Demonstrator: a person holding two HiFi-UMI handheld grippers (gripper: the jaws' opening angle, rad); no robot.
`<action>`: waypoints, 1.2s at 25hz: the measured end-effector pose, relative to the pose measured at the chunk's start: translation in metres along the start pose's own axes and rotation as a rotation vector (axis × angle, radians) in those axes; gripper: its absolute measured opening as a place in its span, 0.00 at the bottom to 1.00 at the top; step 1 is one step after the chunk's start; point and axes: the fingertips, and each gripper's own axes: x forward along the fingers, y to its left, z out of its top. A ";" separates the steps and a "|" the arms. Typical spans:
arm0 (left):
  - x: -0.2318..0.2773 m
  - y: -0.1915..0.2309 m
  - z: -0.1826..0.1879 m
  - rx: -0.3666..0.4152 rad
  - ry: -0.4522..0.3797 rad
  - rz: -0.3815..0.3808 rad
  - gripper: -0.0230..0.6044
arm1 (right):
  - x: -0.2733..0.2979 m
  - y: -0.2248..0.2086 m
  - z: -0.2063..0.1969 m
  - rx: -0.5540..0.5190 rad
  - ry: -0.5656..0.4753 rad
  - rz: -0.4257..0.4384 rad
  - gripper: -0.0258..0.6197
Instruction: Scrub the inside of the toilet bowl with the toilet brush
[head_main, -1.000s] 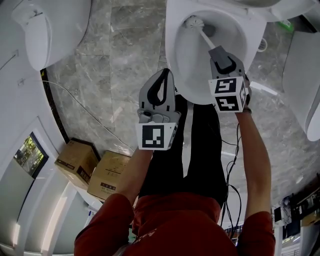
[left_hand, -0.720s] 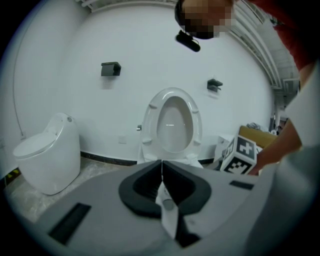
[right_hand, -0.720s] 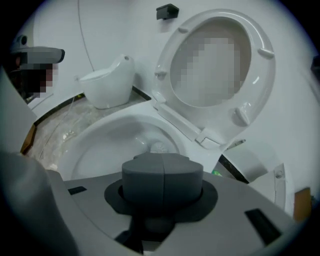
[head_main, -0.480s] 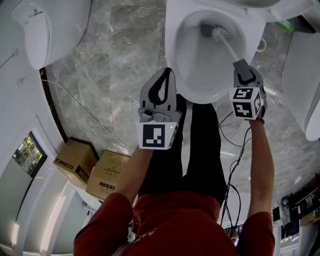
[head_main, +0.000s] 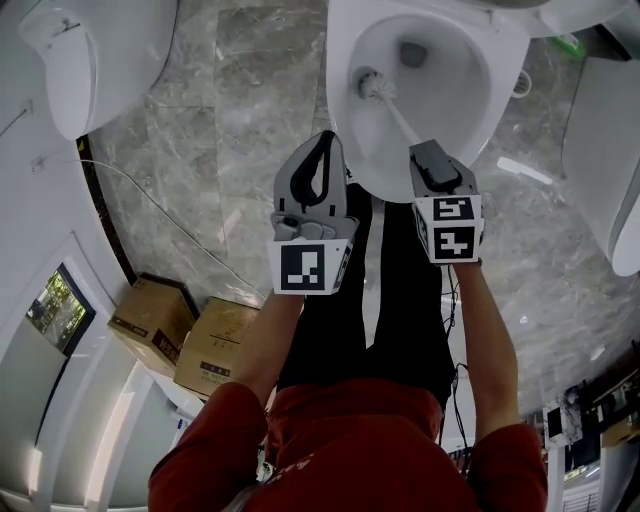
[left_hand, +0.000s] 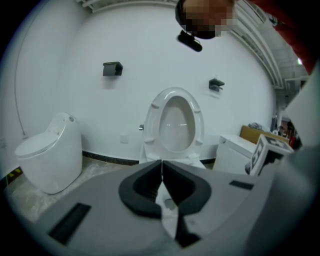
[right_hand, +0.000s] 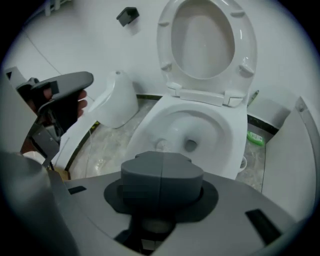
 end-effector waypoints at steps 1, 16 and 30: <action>0.000 0.000 0.001 -0.004 -0.014 0.004 0.03 | -0.003 0.006 -0.002 -0.021 -0.004 0.010 0.27; -0.001 -0.018 -0.005 0.013 0.032 -0.037 0.03 | -0.020 -0.130 0.017 -0.195 -0.055 -0.337 0.27; -0.002 0.000 -0.011 -0.025 -0.005 0.015 0.03 | 0.023 -0.004 0.001 -0.104 -0.051 -0.100 0.27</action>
